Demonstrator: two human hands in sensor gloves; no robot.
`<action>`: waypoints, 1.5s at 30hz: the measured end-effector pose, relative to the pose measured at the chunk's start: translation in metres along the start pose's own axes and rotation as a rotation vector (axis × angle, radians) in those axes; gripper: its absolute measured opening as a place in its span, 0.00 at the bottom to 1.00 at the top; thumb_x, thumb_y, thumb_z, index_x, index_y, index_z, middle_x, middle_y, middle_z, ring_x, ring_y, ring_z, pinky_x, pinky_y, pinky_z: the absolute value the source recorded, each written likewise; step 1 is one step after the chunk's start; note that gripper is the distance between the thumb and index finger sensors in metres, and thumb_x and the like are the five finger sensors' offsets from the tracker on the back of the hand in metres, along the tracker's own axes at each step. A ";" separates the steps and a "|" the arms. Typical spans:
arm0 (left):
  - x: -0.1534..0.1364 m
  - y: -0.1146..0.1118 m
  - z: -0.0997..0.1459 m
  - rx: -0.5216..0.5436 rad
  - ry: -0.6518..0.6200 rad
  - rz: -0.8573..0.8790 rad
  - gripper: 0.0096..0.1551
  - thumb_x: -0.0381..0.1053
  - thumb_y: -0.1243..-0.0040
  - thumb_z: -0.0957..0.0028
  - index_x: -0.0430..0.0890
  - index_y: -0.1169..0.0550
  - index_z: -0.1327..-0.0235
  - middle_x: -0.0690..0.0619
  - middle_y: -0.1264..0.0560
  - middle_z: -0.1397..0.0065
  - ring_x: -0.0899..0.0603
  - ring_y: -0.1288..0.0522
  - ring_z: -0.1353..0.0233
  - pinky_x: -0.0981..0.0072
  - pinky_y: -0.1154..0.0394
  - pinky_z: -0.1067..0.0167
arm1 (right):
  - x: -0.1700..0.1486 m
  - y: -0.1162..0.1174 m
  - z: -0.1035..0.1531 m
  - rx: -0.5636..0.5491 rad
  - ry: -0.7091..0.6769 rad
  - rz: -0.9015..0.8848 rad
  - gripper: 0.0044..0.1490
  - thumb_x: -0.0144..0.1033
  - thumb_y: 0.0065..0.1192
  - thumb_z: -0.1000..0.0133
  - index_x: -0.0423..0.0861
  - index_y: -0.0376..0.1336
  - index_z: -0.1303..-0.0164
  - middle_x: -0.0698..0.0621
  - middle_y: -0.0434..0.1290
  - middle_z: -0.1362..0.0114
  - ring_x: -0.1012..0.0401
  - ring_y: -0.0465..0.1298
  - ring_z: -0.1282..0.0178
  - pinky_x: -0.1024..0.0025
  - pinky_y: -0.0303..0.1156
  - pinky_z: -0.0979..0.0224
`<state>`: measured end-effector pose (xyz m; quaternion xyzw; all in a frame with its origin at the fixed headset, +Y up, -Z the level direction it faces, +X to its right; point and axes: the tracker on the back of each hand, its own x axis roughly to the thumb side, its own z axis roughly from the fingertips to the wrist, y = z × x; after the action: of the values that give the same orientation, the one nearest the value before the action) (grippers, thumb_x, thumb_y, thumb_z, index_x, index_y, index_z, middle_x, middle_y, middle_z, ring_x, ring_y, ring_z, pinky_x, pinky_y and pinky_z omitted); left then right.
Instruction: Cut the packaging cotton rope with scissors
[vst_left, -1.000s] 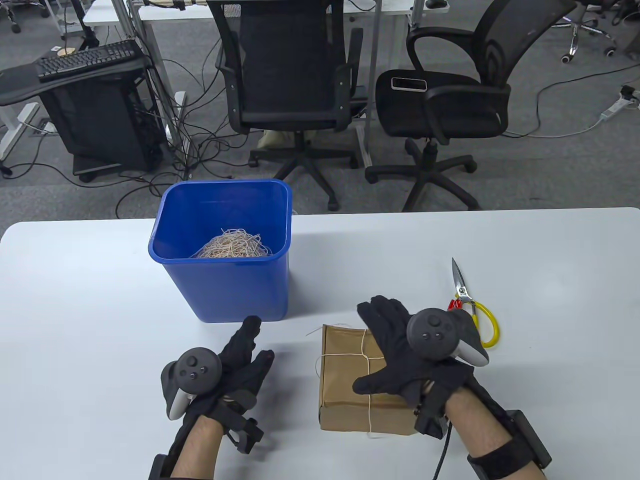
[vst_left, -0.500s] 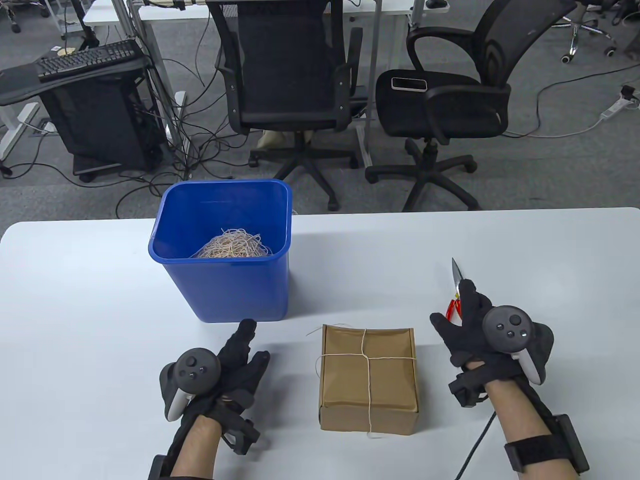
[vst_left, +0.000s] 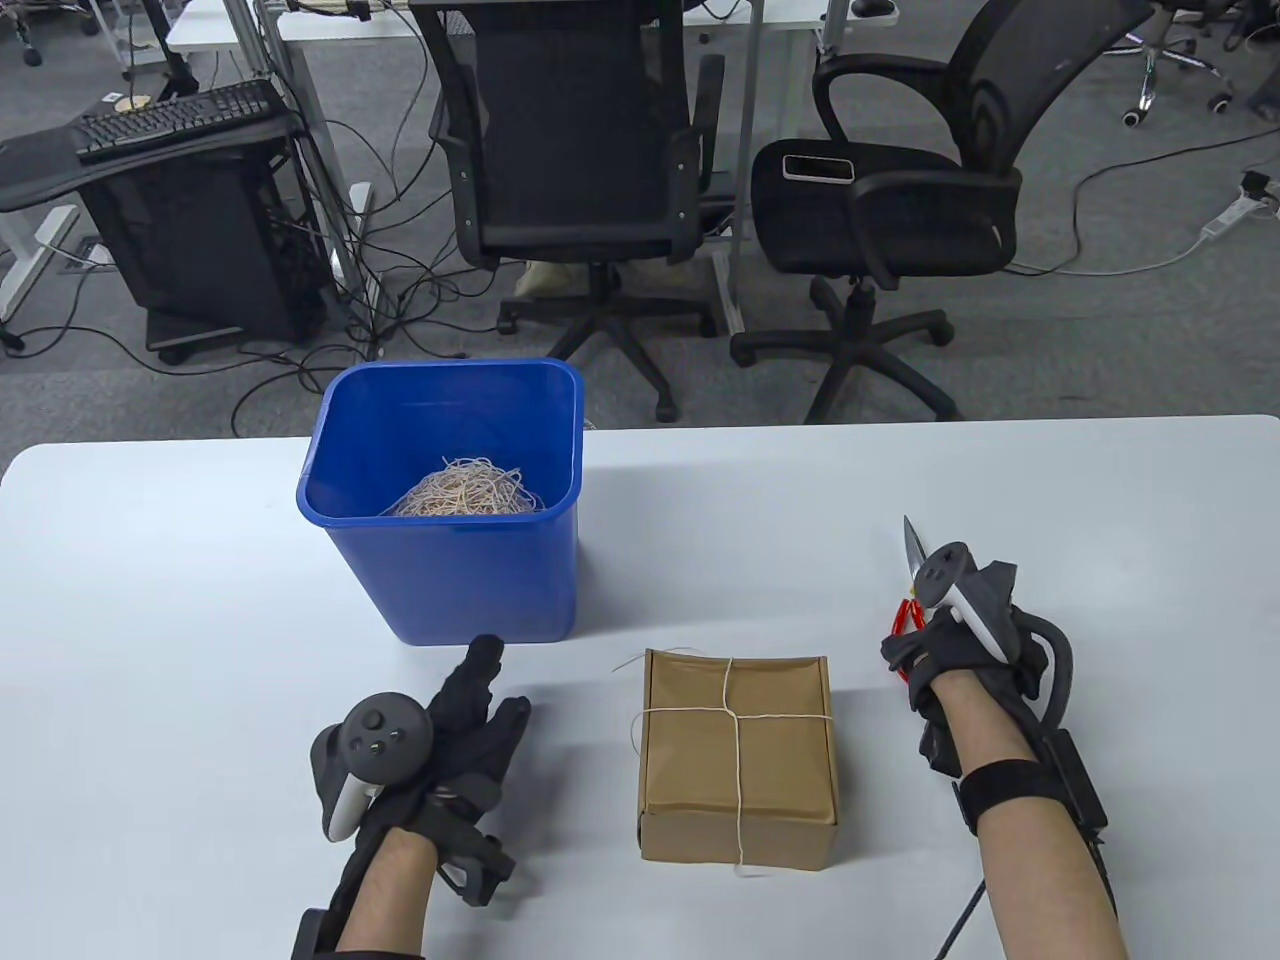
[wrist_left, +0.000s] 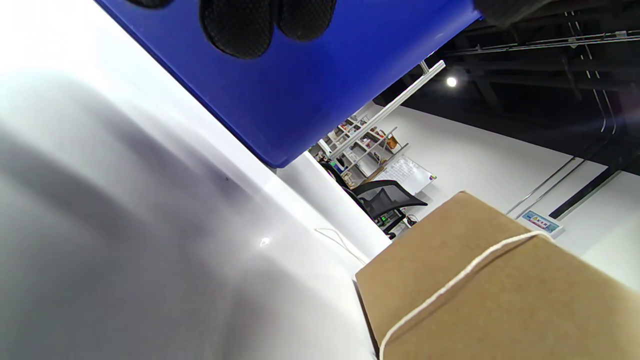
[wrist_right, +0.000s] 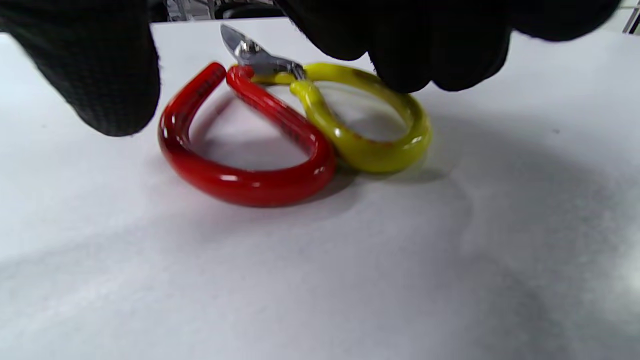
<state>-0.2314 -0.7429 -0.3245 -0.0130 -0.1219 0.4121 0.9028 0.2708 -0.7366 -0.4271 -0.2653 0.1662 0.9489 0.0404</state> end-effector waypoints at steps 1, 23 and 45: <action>0.000 0.000 0.000 -0.003 0.004 -0.001 0.44 0.63 0.52 0.39 0.50 0.54 0.17 0.33 0.47 0.18 0.23 0.39 0.25 0.22 0.45 0.36 | 0.002 0.001 -0.001 -0.015 0.014 0.015 0.66 0.68 0.73 0.54 0.32 0.55 0.22 0.26 0.64 0.24 0.31 0.66 0.38 0.32 0.64 0.43; -0.001 -0.003 -0.001 -0.022 0.020 -0.018 0.44 0.62 0.52 0.39 0.49 0.54 0.17 0.33 0.47 0.19 0.23 0.40 0.25 0.23 0.45 0.36 | 0.004 0.004 -0.010 -0.025 0.031 -0.100 0.67 0.54 0.86 0.62 0.34 0.48 0.30 0.26 0.69 0.35 0.34 0.75 0.41 0.19 0.58 0.37; 0.002 -0.004 -0.002 -0.018 0.002 -0.002 0.44 0.62 0.53 0.38 0.49 0.54 0.17 0.33 0.47 0.19 0.23 0.40 0.24 0.23 0.45 0.36 | -0.022 0.001 0.027 0.068 -0.491 -1.433 0.56 0.32 0.78 0.53 0.34 0.46 0.25 0.38 0.74 0.44 0.50 0.80 0.66 0.38 0.77 0.55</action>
<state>-0.2270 -0.7442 -0.3255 -0.0213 -0.1245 0.4099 0.9033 0.2766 -0.7284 -0.3936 -0.0880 -0.0313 0.7166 0.6912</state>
